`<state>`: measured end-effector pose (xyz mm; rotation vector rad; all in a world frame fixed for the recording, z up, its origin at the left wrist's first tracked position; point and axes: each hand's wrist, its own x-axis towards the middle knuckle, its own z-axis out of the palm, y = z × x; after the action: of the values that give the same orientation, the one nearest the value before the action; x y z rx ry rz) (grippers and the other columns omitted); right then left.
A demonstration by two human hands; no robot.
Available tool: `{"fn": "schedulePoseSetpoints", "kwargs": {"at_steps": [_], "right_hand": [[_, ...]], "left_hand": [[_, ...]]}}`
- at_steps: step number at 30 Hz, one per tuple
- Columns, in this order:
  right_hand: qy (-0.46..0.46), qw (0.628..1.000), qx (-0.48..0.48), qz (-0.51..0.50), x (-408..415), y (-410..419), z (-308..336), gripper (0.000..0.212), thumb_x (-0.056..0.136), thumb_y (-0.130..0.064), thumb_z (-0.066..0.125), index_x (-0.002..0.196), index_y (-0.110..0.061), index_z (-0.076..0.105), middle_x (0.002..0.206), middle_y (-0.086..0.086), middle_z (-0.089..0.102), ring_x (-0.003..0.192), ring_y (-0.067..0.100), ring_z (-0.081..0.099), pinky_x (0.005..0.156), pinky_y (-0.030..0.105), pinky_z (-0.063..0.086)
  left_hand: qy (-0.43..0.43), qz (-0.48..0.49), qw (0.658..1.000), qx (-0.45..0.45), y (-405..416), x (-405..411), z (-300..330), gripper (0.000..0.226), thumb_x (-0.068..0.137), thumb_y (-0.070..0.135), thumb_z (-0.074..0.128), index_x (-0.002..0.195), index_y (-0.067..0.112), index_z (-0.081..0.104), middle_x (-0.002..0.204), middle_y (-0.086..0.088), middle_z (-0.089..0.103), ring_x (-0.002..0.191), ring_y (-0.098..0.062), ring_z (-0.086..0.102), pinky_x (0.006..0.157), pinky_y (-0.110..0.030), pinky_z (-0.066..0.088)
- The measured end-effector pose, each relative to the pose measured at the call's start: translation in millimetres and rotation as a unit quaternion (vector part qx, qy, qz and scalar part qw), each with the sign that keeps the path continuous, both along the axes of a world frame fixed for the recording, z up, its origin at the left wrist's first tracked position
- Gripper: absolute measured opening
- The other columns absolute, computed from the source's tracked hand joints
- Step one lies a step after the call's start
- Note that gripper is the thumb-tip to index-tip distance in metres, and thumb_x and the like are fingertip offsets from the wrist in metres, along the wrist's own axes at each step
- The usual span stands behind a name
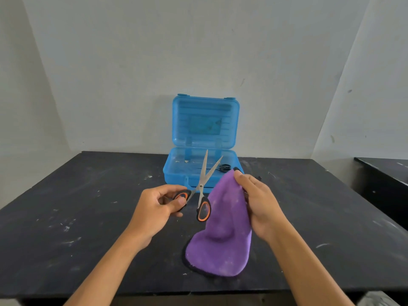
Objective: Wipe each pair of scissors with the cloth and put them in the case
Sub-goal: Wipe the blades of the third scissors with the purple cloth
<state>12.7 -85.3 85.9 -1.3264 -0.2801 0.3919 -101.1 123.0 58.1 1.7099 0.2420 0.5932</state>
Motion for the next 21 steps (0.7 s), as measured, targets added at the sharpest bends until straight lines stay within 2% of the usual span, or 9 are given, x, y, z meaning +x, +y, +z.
{"fn": "schedulePoseSetpoints", "kwargs": {"at_steps": [2,4,6,9,13,17,19,21], "right_hand": [[-0.017,1.0,0.013,0.012,-4,8,1,0.028,0.099,-0.039,0.07,0.08,-0.018,0.075,0.089,0.01,0.076,0.084,0.02,0.07,0.08,0.037,0.061],[-0.029,0.999,0.024,0.035,-8,16,0,0.032,0.101,-0.037,0.068,0.081,-0.014,0.077,0.091,0.011,0.079,0.086,0.03,0.072,0.083,0.04,0.062],[-0.017,0.997,0.046,0.052,-10,21,-1,0.033,0.104,-0.034,0.064,0.098,-0.004,0.077,0.104,0.022,0.08,0.096,0.035,0.076,0.089,0.045,0.065],[0.021,0.993,0.089,0.078,-8,22,-4,0.026,0.105,-0.022,0.06,0.117,-0.005,0.077,0.112,0.022,0.079,0.096,0.029,0.078,0.082,0.039,0.066],[-0.05,0.992,0.032,0.111,-5,21,-11,0.02,0.102,0.0,0.06,0.11,-0.008,0.076,0.111,0.02,0.079,0.09,0.029,0.076,0.076,0.037,0.063],[-0.057,0.995,0.032,0.071,-7,29,-18,0.01,0.097,-0.003,0.071,0.103,-0.011,0.072,0.1,0.009,0.08,0.086,0.02,0.075,0.065,0.026,0.061],[-0.056,0.997,0.02,0.044,-6,34,-22,0.01,0.096,-0.006,0.073,0.102,-0.013,0.069,0.099,0.007,0.079,0.087,0.02,0.075,0.068,0.029,0.061],[-0.05,0.998,0.015,0.032,-4,37,-24,0.017,0.095,-0.01,0.075,0.109,-0.014,0.067,0.105,0.007,0.081,0.092,0.023,0.077,0.076,0.035,0.062]], "left_hand": [[-0.003,-0.009,1.0,0.001,-1,0,3,0.029,0.086,0.003,0.075,0.102,0.027,0.078,0.086,0.004,0.076,0.077,-0.014,0.072,0.064,-0.025,0.06],[-0.004,-0.017,1.0,0.003,-2,0,5,0.028,0.086,0.004,0.075,0.104,0.025,0.078,0.086,0.004,0.076,0.077,-0.013,0.071,0.064,-0.025,0.06],[-0.003,-0.019,1.0,0.004,-1,-1,5,0.028,0.086,0.003,0.075,0.105,0.024,0.078,0.087,0.003,0.077,0.077,-0.013,0.072,0.064,-0.026,0.06],[-0.003,-0.014,1.0,0.009,4,-3,4,0.029,0.086,0.002,0.074,0.106,0.024,0.078,0.088,0.003,0.077,0.078,-0.013,0.073,0.063,-0.026,0.06],[0.0,-0.025,1.0,0.008,9,-6,2,0.031,0.086,0.0,0.074,0.105,0.024,0.079,0.087,0.002,0.078,0.075,-0.013,0.071,0.063,-0.026,0.06],[0.012,-0.028,0.999,0.009,10,-5,-2,0.032,0.085,-0.001,0.075,0.102,0.025,0.08,0.085,-0.001,0.077,0.073,-0.016,0.069,0.063,-0.029,0.061],[0.017,-0.035,0.999,0.011,9,-4,-2,0.034,0.084,-0.002,0.075,0.1,0.028,0.081,0.084,-0.002,0.076,0.072,-0.016,0.069,0.062,-0.029,0.061],[0.024,-0.049,0.998,0.022,9,-4,-1,0.036,0.085,-0.002,0.075,0.098,0.03,0.081,0.087,-0.001,0.076,0.074,-0.02,0.07,0.062,-0.028,0.061]]}}
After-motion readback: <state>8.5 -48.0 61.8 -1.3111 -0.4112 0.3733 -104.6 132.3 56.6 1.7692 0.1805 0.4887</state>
